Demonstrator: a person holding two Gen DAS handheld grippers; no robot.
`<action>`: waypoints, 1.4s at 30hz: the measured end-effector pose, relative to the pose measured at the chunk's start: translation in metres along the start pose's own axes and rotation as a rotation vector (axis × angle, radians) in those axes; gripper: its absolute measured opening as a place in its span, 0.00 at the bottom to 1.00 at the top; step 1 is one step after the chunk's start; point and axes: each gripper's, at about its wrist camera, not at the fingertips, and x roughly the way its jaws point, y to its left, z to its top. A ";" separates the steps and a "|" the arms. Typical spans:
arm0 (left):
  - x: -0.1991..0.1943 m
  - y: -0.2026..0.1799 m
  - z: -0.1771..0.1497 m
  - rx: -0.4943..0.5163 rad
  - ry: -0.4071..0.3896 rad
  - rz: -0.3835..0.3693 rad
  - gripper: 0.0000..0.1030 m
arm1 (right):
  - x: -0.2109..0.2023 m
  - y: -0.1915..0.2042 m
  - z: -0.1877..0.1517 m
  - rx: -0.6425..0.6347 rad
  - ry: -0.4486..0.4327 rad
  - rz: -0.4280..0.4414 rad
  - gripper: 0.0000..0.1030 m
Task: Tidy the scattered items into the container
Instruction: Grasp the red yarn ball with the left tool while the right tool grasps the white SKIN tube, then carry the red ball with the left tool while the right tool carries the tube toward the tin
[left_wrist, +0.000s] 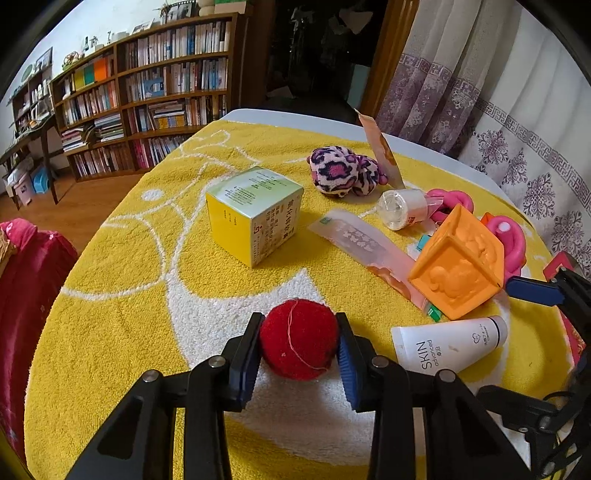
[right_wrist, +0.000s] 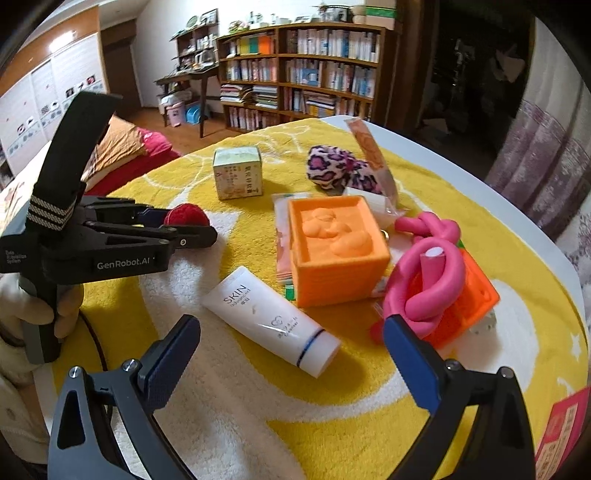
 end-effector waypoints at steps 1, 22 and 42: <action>0.000 0.000 0.000 -0.001 0.000 0.000 0.38 | 0.002 0.001 0.001 -0.011 0.008 0.001 0.94; -0.001 0.001 -0.001 -0.010 -0.002 -0.015 0.38 | -0.001 0.004 -0.019 -0.024 0.104 0.032 0.36; -0.012 -0.025 -0.019 0.056 0.001 -0.044 0.37 | -0.068 -0.039 -0.086 0.488 -0.076 -0.099 0.36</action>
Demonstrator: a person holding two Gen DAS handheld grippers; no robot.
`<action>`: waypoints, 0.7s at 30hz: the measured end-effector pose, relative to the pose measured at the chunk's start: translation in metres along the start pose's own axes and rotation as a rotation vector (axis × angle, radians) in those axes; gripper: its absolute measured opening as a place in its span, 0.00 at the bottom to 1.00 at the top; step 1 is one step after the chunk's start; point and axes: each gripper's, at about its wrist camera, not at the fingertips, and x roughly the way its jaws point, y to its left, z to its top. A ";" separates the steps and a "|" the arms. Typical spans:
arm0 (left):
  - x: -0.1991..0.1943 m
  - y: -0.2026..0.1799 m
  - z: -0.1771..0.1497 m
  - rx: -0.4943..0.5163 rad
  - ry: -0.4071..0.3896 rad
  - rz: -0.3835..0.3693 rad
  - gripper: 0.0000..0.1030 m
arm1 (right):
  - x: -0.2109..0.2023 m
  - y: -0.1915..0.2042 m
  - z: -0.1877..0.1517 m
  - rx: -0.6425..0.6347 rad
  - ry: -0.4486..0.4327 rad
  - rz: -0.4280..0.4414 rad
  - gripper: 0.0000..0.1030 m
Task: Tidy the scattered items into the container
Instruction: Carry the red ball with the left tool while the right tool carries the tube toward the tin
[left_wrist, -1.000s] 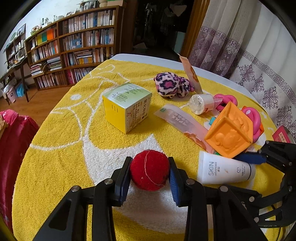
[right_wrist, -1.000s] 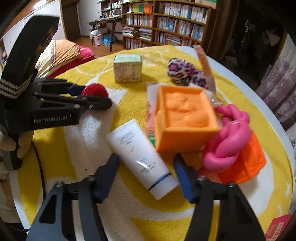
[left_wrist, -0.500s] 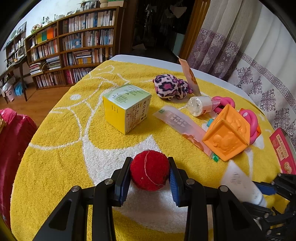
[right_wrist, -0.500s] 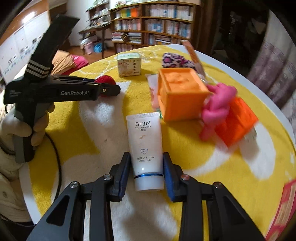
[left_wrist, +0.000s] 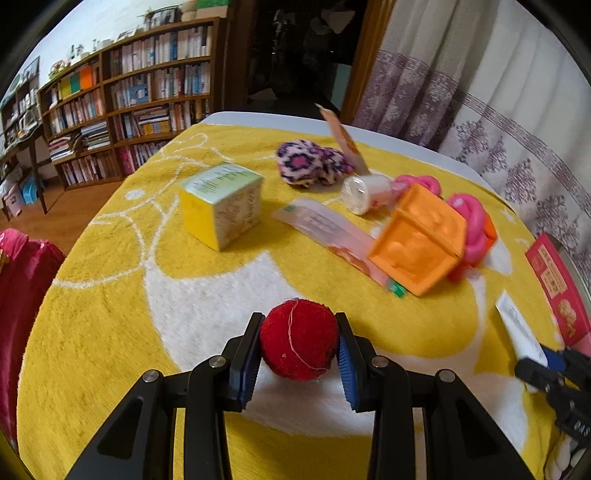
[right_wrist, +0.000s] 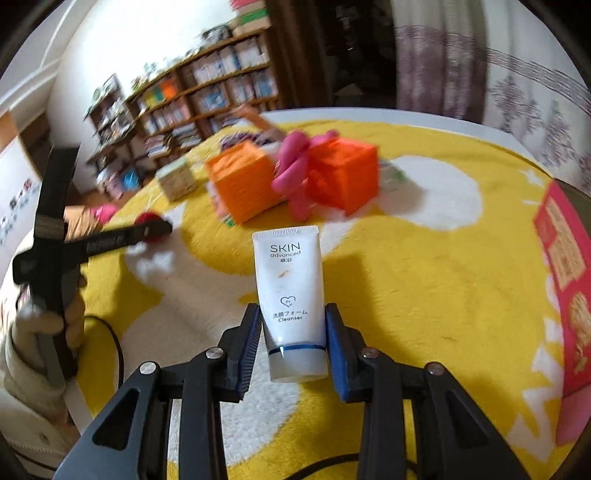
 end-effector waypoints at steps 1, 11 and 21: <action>0.000 -0.003 -0.001 0.007 0.003 -0.002 0.37 | 0.003 -0.001 0.001 0.008 0.003 -0.004 0.36; -0.005 -0.044 -0.013 0.089 0.017 -0.047 0.37 | -0.005 -0.014 -0.007 0.092 -0.025 -0.025 0.36; -0.026 -0.081 -0.014 0.152 -0.032 -0.070 0.37 | -0.035 -0.016 -0.019 0.128 -0.149 -0.095 0.36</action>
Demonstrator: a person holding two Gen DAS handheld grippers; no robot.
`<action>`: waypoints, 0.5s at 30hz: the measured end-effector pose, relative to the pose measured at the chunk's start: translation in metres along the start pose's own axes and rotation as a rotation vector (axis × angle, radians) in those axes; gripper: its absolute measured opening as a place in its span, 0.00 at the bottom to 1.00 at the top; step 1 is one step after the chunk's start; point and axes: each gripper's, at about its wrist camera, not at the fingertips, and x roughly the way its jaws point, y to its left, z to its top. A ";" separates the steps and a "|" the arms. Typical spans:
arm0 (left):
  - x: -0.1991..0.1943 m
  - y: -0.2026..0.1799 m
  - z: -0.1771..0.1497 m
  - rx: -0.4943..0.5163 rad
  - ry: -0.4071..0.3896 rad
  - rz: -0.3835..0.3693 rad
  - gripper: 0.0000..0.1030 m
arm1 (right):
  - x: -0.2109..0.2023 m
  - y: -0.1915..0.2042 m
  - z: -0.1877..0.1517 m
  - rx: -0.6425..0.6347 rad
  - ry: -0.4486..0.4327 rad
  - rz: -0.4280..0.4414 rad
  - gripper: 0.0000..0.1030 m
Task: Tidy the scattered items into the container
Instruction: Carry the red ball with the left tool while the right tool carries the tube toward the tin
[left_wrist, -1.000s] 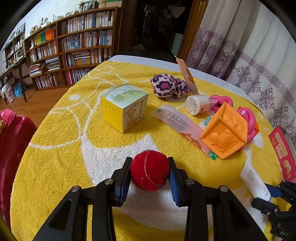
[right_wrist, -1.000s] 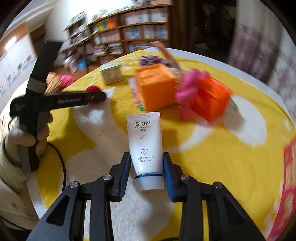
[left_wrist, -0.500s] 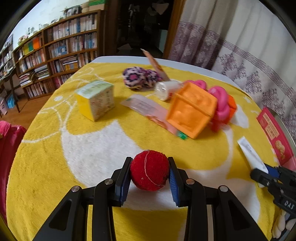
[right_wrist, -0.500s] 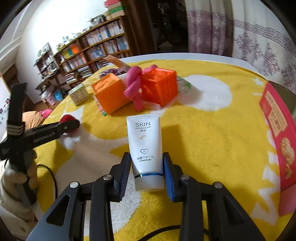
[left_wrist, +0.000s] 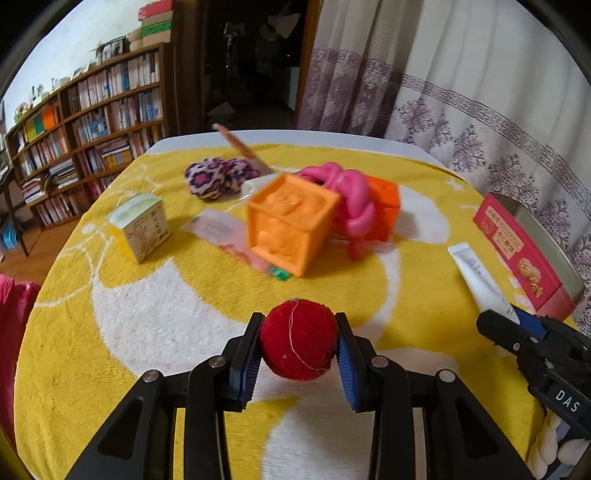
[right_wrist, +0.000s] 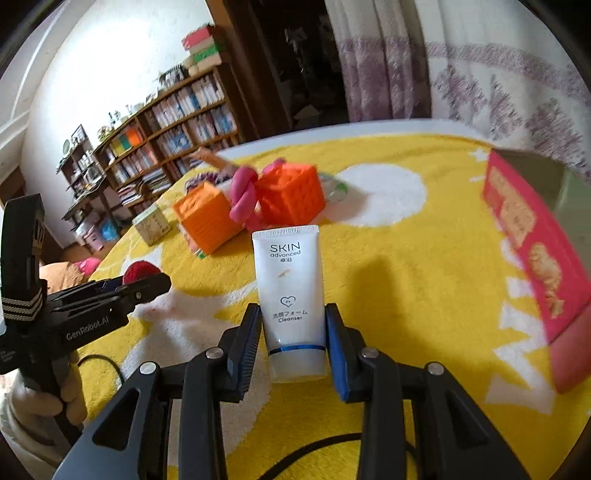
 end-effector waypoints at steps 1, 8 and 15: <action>-0.001 -0.005 0.000 0.009 -0.004 -0.001 0.37 | -0.003 0.000 0.000 -0.002 -0.010 -0.007 0.36; -0.009 -0.030 0.001 0.049 -0.024 -0.020 0.37 | -0.022 -0.007 0.001 0.006 -0.043 -0.022 0.36; -0.019 -0.053 0.007 0.099 -0.053 -0.029 0.37 | -0.043 -0.018 0.003 0.029 -0.091 -0.061 0.36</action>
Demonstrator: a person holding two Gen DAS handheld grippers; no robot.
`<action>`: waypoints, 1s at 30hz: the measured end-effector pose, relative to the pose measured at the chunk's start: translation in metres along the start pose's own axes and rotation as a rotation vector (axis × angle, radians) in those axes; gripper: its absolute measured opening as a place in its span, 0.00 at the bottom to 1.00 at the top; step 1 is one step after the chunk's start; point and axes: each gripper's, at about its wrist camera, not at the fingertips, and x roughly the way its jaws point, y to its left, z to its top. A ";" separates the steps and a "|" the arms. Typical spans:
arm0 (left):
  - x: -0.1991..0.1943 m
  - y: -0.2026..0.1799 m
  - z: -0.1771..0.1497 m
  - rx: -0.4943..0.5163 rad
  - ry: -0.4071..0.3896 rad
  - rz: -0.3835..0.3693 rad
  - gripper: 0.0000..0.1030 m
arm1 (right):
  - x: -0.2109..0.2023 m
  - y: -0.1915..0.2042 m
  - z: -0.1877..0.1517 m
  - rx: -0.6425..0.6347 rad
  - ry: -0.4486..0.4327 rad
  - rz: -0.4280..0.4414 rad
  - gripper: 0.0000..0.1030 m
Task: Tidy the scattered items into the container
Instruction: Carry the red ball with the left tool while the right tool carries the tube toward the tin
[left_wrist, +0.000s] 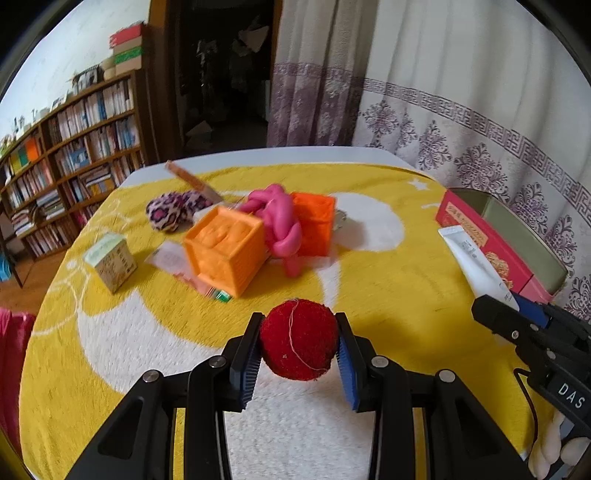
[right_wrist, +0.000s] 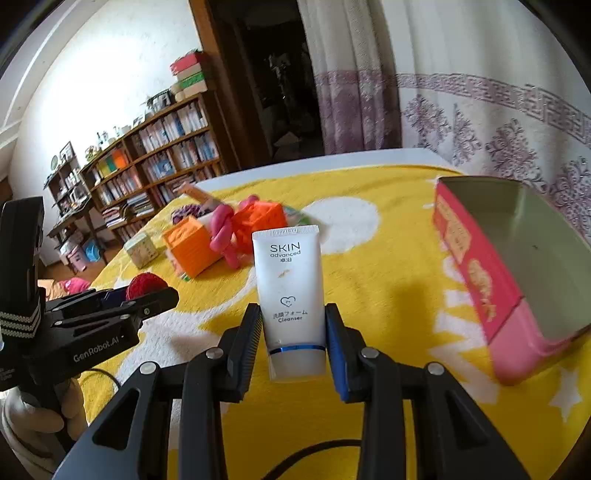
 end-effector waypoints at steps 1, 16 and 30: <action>-0.001 -0.002 0.001 0.006 -0.003 -0.002 0.37 | -0.004 -0.002 0.001 0.001 -0.009 -0.007 0.36; -0.006 -0.066 0.029 0.130 -0.048 -0.080 0.37 | -0.039 -0.046 0.010 0.089 -0.101 -0.083 0.36; -0.013 -0.128 0.062 0.227 -0.094 -0.180 0.37 | -0.086 -0.101 0.027 0.174 -0.219 -0.206 0.36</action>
